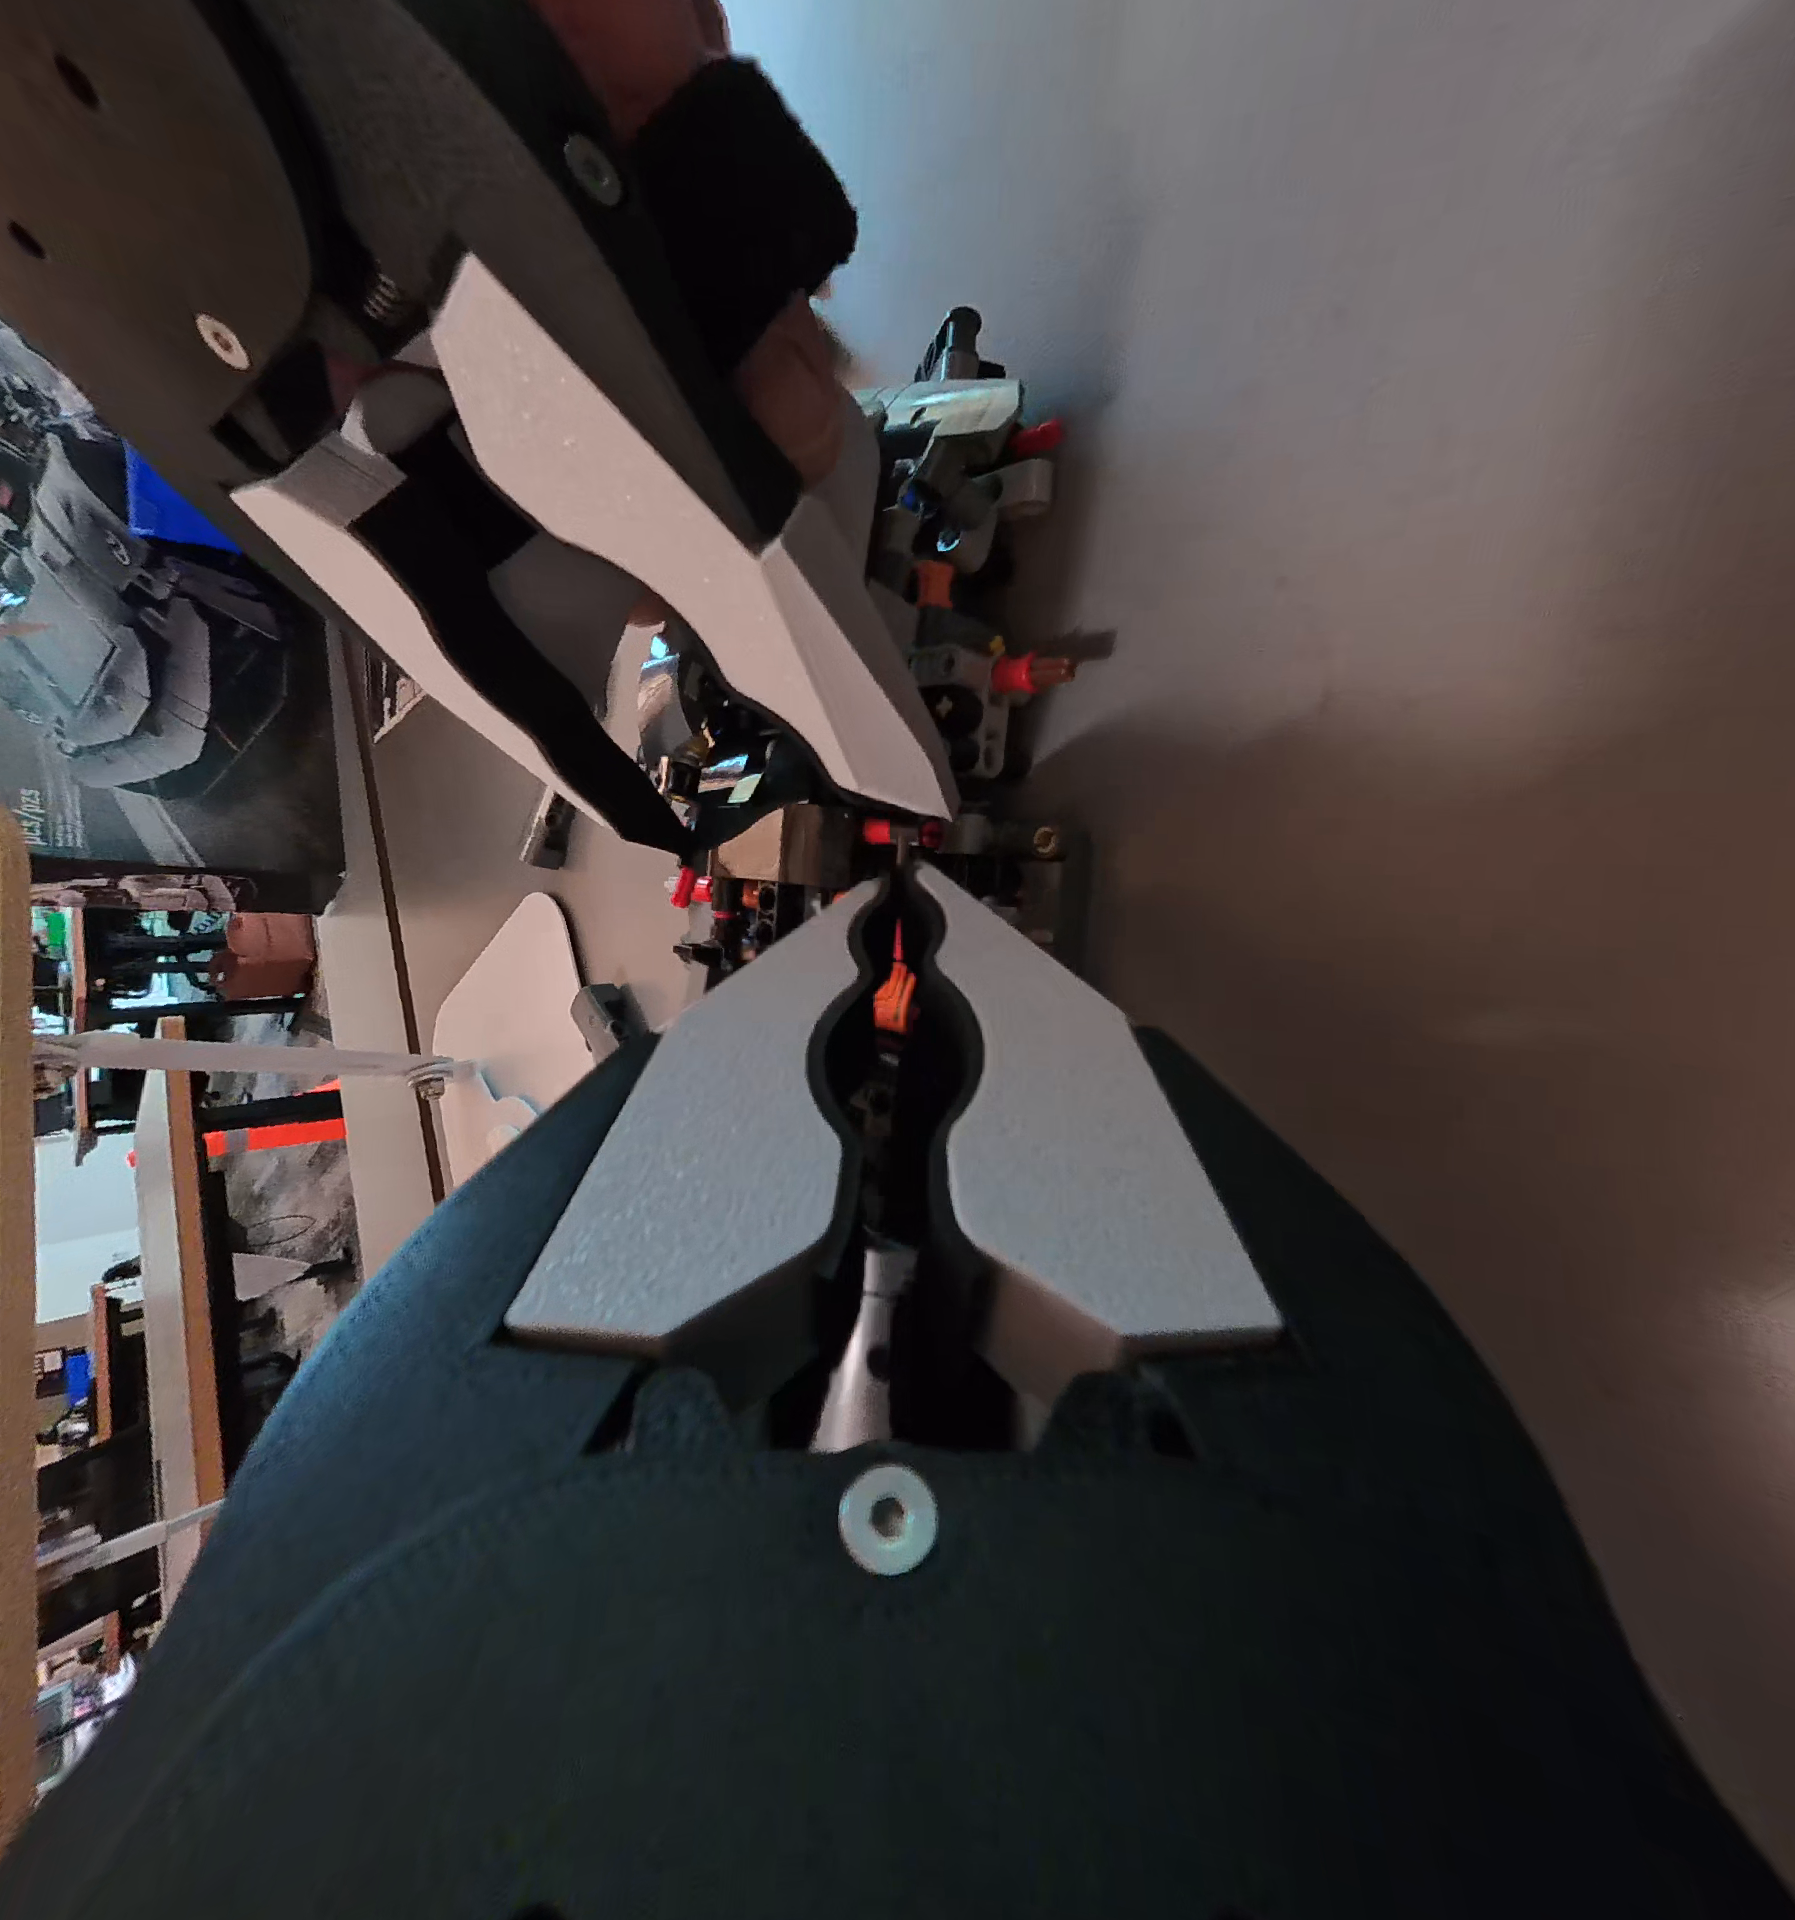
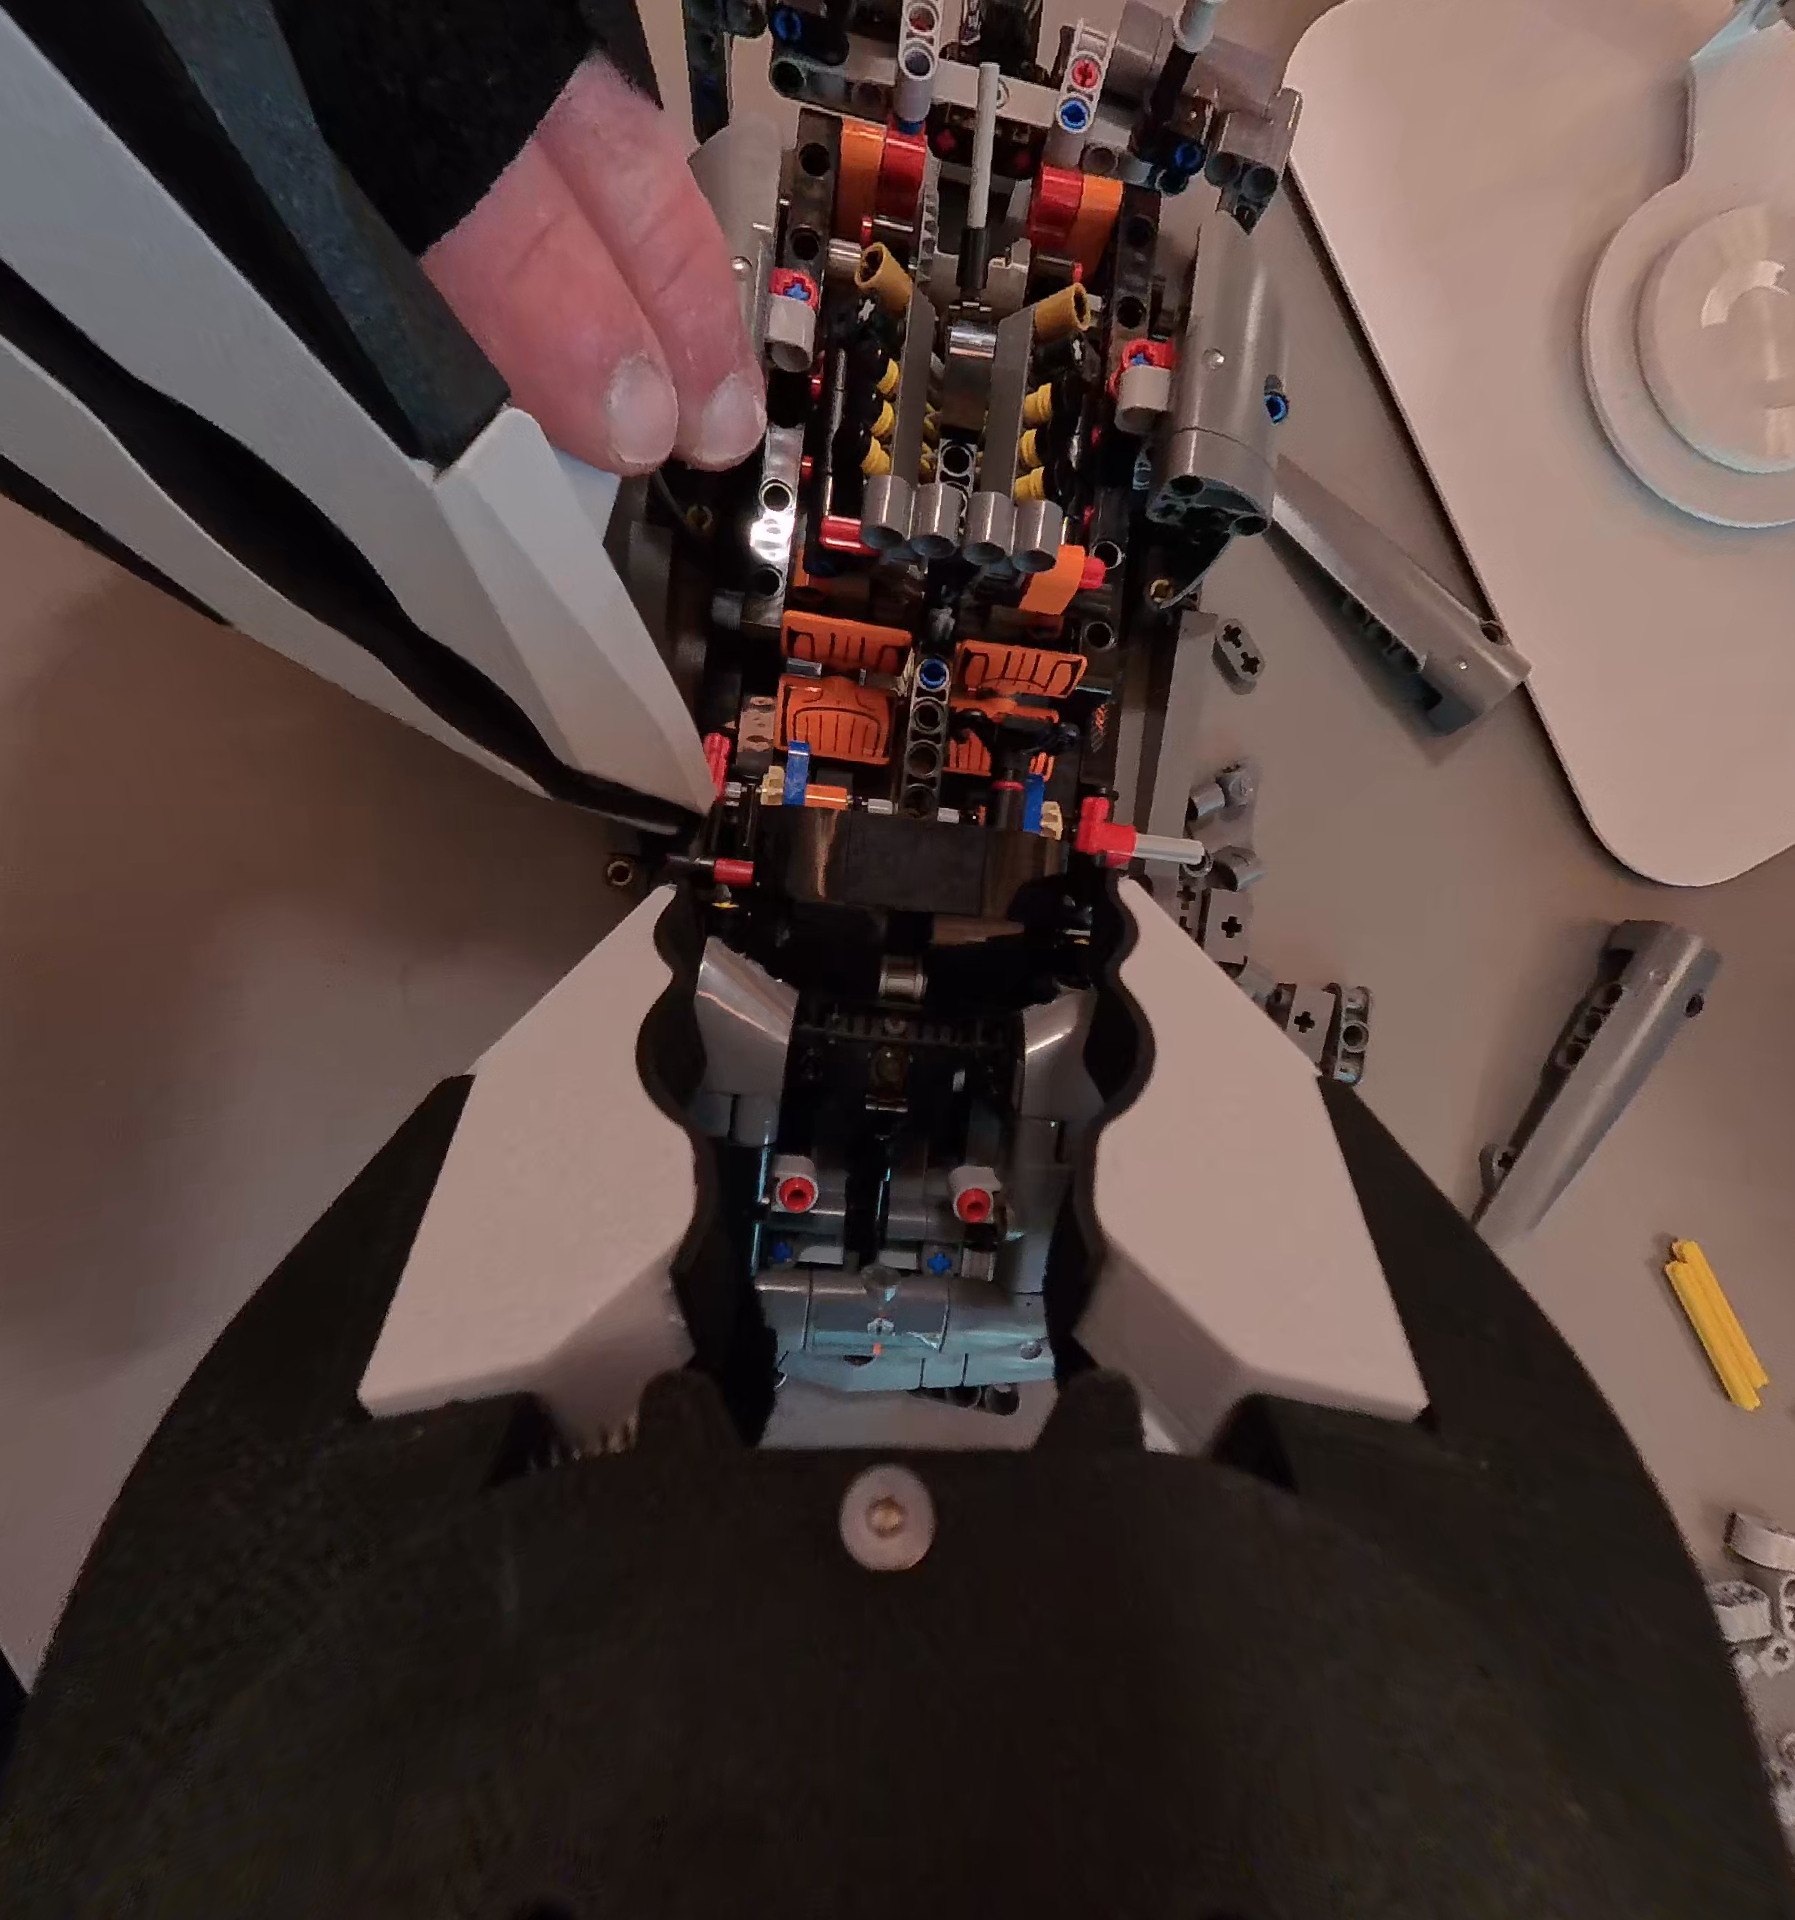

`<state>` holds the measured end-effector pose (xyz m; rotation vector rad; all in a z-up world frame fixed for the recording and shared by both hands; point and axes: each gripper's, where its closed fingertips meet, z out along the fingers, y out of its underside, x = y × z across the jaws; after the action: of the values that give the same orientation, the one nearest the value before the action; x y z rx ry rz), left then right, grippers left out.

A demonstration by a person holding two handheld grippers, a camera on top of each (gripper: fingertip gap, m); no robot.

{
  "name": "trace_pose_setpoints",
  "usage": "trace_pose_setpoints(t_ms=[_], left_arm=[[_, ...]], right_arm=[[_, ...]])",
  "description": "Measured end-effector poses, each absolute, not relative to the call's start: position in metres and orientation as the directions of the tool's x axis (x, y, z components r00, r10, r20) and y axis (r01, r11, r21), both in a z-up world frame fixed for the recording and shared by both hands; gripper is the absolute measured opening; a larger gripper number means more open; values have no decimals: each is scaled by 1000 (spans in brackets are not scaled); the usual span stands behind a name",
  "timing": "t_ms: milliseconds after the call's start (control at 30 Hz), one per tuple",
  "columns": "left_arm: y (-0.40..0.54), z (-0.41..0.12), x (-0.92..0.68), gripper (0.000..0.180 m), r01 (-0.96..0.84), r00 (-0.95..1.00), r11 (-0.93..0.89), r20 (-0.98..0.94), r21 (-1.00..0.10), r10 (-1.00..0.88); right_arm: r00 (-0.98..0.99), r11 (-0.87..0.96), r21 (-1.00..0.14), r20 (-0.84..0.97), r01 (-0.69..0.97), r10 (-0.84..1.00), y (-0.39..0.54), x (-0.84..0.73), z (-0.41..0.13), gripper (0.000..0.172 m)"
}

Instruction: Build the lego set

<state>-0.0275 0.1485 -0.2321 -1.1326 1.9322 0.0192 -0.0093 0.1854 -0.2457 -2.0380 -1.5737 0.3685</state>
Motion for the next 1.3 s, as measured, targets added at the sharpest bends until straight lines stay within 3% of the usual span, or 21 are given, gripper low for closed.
trace_pose_setpoints(t_ms=[433, 700, 1133, 1300], left_arm=[[154, -211, -34, 0, -729, -194, 578, -699, -366, -688], [154, -223, -33, 53, -764, -251, 527, -581, -372, -774], [163, -227, -24, 60, -792, -220, 407, -409, -456, -886], [165, -235, -20, 64, -809, -222, 391, -389, -439, -894]], right_arm=[[250, -156, -581, 84, 799, 965, 180, -14, -245, 74], [239, -146, -582, 86, 800, 967, 178, -15, -244, 74], [217, -127, -600, 79, 790, 973, 174, -17, -242, 74], [210, -120, -606, 80, 787, 974, 173, -17, -241, 74]])
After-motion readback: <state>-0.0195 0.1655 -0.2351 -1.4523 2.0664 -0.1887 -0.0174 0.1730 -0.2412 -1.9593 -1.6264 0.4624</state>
